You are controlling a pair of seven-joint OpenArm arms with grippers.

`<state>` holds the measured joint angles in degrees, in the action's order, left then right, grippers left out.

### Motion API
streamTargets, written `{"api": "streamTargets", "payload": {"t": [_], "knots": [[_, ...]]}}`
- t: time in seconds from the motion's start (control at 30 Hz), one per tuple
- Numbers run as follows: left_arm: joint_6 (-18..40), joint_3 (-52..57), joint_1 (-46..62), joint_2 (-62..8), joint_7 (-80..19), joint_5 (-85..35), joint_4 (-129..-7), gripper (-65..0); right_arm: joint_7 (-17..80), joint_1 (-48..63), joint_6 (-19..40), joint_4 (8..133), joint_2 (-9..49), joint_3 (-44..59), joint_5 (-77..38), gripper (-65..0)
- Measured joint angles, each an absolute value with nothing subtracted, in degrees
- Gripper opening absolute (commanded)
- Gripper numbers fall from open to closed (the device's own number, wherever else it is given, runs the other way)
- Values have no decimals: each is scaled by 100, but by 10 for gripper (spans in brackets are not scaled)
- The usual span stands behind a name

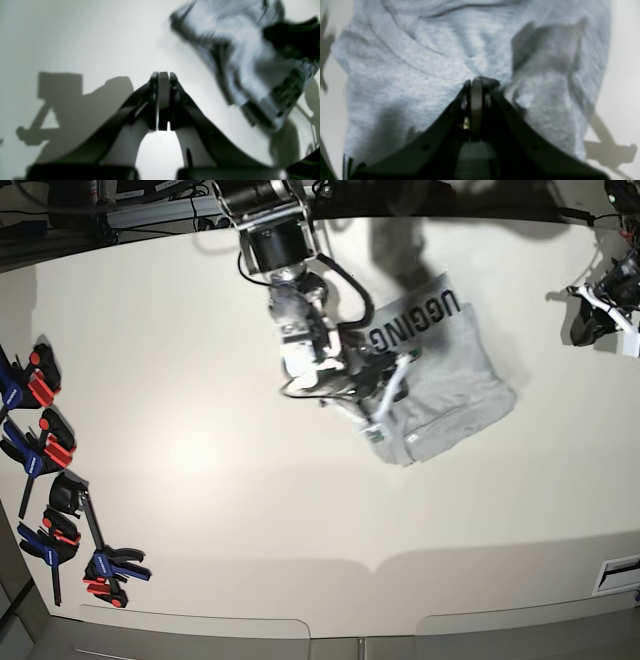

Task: Fold the T-shirt properly
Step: 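Carry the bundle with the right gripper beside the clamps and lower it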

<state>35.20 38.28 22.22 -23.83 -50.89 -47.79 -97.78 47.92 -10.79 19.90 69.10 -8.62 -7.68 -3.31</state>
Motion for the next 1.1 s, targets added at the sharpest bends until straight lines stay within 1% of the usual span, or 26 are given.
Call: {"api": "streamTargets", "payload": {"t": [0.07, 0.17, 0.33, 0.47, 0.6, 0.83, 1.1], "knots": [[3651, 3826, 2294, -2290, -5039, -4932, -9778, -650, 5054, -1076, 1988, 7126, -609, -248, -504, -650], [3760, 3817, 2296, -2235, -5098, -5118, -9778, -650, 5107, -952, 1903, 7487, -132, 454, -609, -650], [3826, 3826, 2283, -2250, -5065, -5293, -9780, -650, 5164, -574, 1953, 7828, 532, 1140, -1076, -650], [3889, 3826, 2285, -2239, -5081, -5345, -9780, -650, 5240, -294, 2088, 7839, 864, 1343, -1227, -650], [3889, 3826, 2283, -2239, -5083, -5378, -9780, -650, 5076, -43, 2150, 7865, 1278, 1588, -1354, -650], [3889, 3826, 2283, -2239, -5087, -5378, -9780, -650, 5157, 196, 2075, 7865, 2058, 1780, -1170, -650], [3889, 3826, 2283, -2239, -5087, -5380, -9780, -650, 5242, 244, 2053, 7848, 2388, 1778, -1083, -650]]}}
